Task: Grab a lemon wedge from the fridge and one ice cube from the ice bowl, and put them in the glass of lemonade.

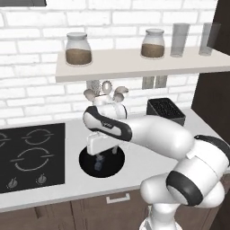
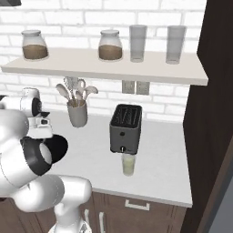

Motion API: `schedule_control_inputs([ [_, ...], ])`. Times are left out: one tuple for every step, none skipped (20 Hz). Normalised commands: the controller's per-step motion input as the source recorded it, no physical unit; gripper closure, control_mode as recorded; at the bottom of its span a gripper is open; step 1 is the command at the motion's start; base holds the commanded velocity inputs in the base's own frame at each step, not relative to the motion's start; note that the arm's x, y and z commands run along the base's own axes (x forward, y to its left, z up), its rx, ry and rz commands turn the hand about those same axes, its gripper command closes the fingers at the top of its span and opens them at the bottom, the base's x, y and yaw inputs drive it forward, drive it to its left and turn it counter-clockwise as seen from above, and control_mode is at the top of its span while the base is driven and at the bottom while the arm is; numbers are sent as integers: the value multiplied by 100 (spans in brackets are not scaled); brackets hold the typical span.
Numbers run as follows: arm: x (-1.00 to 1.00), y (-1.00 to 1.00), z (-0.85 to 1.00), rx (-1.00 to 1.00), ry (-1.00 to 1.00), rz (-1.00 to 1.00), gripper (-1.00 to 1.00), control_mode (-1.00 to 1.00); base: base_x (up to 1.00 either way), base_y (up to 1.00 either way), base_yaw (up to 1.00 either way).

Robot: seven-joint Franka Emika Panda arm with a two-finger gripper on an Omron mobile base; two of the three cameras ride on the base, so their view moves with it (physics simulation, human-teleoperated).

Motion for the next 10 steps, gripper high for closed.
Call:
schedule_control_inputs([
  [0,47,-13,0,-3,0,-100,-100,0,0,0],
  [0,39,-19,-1,-4,0,-100,-100,0,0,0],
  [0,31,-27,0,-4,0,-100,-100,0,0,0],
  [14,21,-30,0,-4,-2,-100,-100,0,0,0],
  [30,26,-36,0,-4,-8,-100,-100,0,0,0],
  [33,26,-32,0,-5,-10,-100,-100,0,0,0],
  [34,24,-33,0,-4,-13,-100,-100,0,0,0],
  [29,18,-34,0,-5,-13,-100,-100,0,0,0],
  [25,11,-35,0,-5,-13,-100,-100,0,0,0],
  [26,0,-26,0,-11,-9,-100,-100,0,0,0],
])
